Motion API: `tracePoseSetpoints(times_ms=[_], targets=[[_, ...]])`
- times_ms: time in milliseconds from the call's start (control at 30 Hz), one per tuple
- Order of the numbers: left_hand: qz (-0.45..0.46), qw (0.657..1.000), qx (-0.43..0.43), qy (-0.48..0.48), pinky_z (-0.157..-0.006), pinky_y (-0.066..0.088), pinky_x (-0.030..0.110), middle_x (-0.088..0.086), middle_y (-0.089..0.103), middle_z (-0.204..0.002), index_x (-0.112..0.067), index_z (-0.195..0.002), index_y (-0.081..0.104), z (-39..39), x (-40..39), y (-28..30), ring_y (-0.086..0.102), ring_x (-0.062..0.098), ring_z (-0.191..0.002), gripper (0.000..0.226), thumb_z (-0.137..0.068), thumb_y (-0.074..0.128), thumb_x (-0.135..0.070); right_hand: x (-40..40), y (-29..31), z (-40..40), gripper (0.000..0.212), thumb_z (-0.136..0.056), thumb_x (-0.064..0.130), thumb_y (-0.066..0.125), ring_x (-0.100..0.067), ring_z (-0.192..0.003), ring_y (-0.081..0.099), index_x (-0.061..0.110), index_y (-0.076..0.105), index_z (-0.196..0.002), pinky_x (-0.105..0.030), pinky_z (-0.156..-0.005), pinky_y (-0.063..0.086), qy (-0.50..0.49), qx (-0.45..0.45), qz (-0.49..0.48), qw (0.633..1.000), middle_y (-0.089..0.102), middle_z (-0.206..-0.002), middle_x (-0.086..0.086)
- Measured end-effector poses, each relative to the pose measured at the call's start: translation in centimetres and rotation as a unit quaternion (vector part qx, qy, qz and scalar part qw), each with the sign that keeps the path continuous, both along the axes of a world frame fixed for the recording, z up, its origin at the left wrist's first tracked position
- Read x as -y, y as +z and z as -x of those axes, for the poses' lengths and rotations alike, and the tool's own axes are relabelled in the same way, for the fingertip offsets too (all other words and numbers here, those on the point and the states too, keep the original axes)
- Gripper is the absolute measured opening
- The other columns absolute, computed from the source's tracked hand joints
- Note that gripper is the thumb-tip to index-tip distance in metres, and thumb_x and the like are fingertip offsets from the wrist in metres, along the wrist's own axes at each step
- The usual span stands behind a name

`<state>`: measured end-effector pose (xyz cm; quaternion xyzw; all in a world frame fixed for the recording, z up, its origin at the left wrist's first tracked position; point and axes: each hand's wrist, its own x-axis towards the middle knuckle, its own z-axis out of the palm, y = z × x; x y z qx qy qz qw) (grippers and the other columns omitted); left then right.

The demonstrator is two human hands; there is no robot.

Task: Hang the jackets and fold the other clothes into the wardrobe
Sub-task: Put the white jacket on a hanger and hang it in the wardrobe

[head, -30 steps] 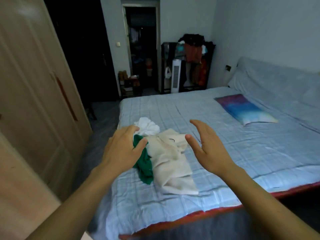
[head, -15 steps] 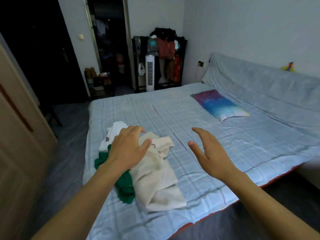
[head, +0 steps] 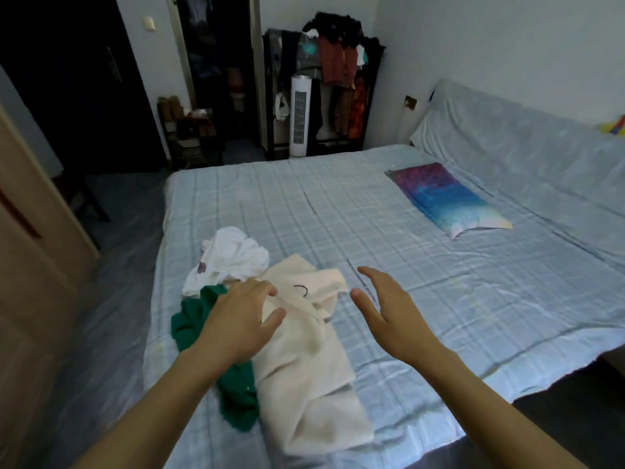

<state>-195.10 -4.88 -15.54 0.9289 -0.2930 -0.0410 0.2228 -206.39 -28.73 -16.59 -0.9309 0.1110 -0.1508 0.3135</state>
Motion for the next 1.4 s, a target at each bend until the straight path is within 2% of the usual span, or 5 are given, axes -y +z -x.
tracePoseSetpoints(times_ms=[167, 300, 467, 1133, 1400], targets=[[-0.066, 0.998, -0.018, 0.009, -0.100, 0.042, 0.039, -0.007, 0.055, -0.134, -0.026, -0.129, 0.054, -3.2, 4.4, -2.8, 0.048, 0.019, -0.123, 0.041, -0.094, 0.056, -0.048, 4.8, -4.1, -4.6, 0.059, -0.098, 0.053, 0.047, -0.012, -0.137, 0.042, 0.020, 0.041, -0.147, -0.029, -0.112, 0.033, 0.010, -0.023, -0.044, 0.999, 0.045, -0.149, 0.006], [-0.107, 0.993, -0.035, 0.026, -0.101, 0.042, 0.038, -0.008, 0.053, -0.135, -0.028, -0.132, 0.051, -5.7, 8.4, -4.8, 0.046, 0.017, -0.123, 0.043, -0.095, 0.052, -0.050, 8.7, -7.9, -8.3, 0.077, -0.087, 0.069, 0.040, -0.013, -0.137, 0.041, 0.019, 0.040, -0.147, -0.026, -0.110, 0.031, 0.031, -0.070, -0.069, 0.995, 0.045, -0.149, 0.004], [-0.138, 0.988, -0.052, 0.046, -0.100, 0.041, 0.035, -0.009, 0.053, -0.134, -0.027, -0.132, 0.051, -9.3, 10.5, -7.0, 0.045, 0.016, -0.124, 0.042, -0.096, 0.051, -0.050, 11.3, -12.0, -13.1, 0.060, -0.096, 0.044, 0.055, -0.018, -0.136, 0.042, 0.016, 0.040, -0.146, -0.027, -0.107, 0.032, 0.031, -0.126, -0.089, 0.988, 0.046, -0.148, -0.002], [-0.217, 0.962, -0.163, 0.028, -0.096, 0.047, 0.041, 0.002, 0.058, -0.133, -0.018, -0.135, 0.049, -30.5, 9.7, -24.9, 0.052, 0.023, -0.122, 0.043, -0.095, 0.054, -0.033, 9.3, -27.4, -21.1, 0.066, -0.092, 0.040, 0.064, -0.019, -0.130, 0.047, 0.019, 0.034, -0.147, -0.033, -0.105, 0.039, -0.060, -0.286, -0.148, 0.945, 0.050, -0.142, -0.001], [-0.237, 0.954, -0.164, -0.081, -0.099, 0.043, 0.041, 0.004, 0.049, -0.139, -0.020, -0.143, 0.041, -34.3, 12.2, -30.8, 0.047, 0.025, -0.122, 0.050, -0.096, 0.054, -0.030, 6.8, -31.8, -25.4, 0.067, -0.094, 0.042, 0.060, -0.020, -0.126, 0.048, 0.020, 0.031, -0.150, -0.032, -0.104, 0.038, -0.070, -0.314, -0.146, 0.936, 0.049, -0.140, -0.002]])
